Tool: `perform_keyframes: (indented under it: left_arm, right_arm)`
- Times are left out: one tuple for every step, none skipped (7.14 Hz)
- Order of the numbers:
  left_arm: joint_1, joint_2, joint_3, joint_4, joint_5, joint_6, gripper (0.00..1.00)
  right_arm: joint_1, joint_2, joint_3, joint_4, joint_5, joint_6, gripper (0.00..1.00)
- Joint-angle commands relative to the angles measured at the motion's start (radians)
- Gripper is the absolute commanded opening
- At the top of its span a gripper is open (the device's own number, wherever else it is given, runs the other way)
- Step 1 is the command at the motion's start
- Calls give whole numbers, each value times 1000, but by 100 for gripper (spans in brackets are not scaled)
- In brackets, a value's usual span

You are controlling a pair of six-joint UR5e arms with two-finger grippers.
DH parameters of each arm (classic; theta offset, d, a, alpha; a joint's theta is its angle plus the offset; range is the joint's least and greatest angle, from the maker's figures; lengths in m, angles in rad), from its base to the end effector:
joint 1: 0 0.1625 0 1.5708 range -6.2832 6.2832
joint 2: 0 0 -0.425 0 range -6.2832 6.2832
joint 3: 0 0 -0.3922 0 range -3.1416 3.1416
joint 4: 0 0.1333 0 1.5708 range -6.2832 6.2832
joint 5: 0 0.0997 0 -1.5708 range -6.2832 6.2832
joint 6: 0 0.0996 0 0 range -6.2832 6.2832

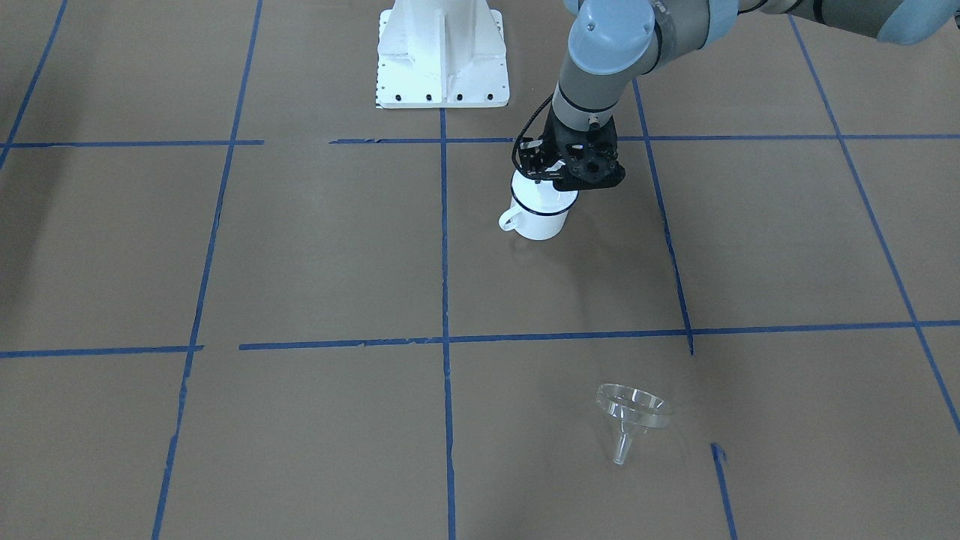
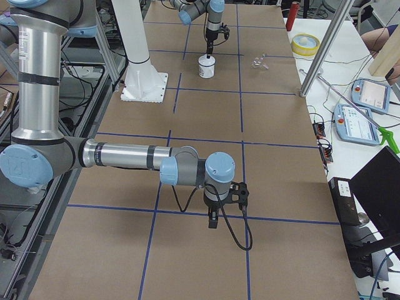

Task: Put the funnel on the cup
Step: 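Lift the white lid off the mug and carry it beside the mug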

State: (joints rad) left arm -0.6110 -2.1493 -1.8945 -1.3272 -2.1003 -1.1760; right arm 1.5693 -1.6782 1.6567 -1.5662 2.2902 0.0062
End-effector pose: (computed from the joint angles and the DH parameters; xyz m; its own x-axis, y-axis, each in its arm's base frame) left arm 0.4495 -0.4162 0.2175 0.6910 -0.0787 -0.7186 -0.0258 0.9907 -0.1333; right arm 0.0670 -0.4451 0.6701 0.7522 0.0162 0.6587 -0.0032 0.9998 -0.0210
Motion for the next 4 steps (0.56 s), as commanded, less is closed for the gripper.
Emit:
perform_keyframes:
  left_arm:
    - [2,-1,-8,-1,-3,-5,63]
    - [2,-1,-8,-1,-3,-7,61]
    - [2,-1,-8,-1,-3,-5,51]
    - [2,-1,-6,-1,-1,-5,44]
  right_arm:
    - [0,0,0,0,0,0,100]
    - [0,0,0,0,0,0,100]
    - [0,0,0,0,0,0,100]
    - [0,0,0,0,0,0,100]
